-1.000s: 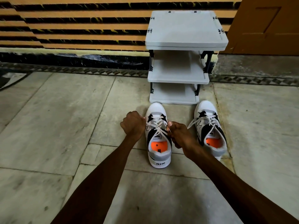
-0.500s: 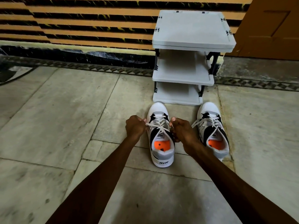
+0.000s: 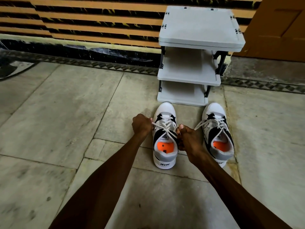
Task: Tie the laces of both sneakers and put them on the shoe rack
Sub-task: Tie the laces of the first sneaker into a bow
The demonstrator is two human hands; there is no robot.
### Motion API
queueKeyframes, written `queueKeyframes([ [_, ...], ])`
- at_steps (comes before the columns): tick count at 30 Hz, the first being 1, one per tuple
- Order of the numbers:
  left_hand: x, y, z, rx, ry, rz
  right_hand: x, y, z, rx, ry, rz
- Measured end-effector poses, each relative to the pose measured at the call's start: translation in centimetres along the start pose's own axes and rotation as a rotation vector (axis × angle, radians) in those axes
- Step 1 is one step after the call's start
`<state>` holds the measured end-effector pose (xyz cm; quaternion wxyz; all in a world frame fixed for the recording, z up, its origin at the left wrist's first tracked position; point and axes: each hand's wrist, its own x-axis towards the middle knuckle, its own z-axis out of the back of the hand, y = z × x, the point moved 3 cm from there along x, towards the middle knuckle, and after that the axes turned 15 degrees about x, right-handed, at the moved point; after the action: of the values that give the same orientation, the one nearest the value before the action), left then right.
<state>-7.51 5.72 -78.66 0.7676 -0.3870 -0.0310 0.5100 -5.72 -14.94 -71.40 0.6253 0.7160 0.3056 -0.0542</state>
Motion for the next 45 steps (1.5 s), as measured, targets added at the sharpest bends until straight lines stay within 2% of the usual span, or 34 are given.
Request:
queueKeyframes([
  [9,2.0,1.3,-1.5,0.014,-0.009,0.003,0.2,-0.4,0.3,0.052,0.002,-0.029],
  [17,-1.9,-1.0,1.1,0.016,-0.022,-0.014,0.2,-0.7,0.2,0.042,-0.020,-0.043],
  [20,-3.2,-1.8,1.7,0.009,-0.042,-0.023,0.2,0.2,-0.6,-0.053,0.010,-0.017],
  [22,-3.2,-2.0,2.0,0.006,0.028,-0.006,0.0,1.1,-1.2,-0.147,0.066,0.049],
  [25,-3.5,-1.9,3.0,0.180,0.158,-0.102,-0.7,1.9,-0.7,-0.684,0.075,0.339],
  [26,-4.0,-1.8,3.6,0.266,0.171,-0.160,-1.1,1.7,-0.4,-0.862,0.084,0.372],
  [29,-6.0,-1.8,4.8,0.373,0.209,-0.363,-1.7,-0.2,-0.2,-1.118,0.162,0.246],
  [31,-7.4,-1.8,4.9,0.349,0.349,-0.408,-1.4,-1.4,-0.5,-1.151,0.199,0.189],
  [34,-8.9,-2.0,4.7,0.338,0.503,-0.492,-0.6,-1.6,-1.1,-1.096,0.193,0.209],
  [36,-8.8,-1.8,4.4,0.389,0.499,-0.536,0.2,-1.5,-1.3,-1.077,0.173,0.236],
  [40,-7.4,-2.2,4.3,0.468,0.388,-0.535,2.0,-1.2,-2.4,-1.037,0.193,0.261],
  [45,-5.6,-3.4,4.8,0.464,0.364,-0.523,4.2,-0.6,-4.0,-1.076,0.168,0.279],
])
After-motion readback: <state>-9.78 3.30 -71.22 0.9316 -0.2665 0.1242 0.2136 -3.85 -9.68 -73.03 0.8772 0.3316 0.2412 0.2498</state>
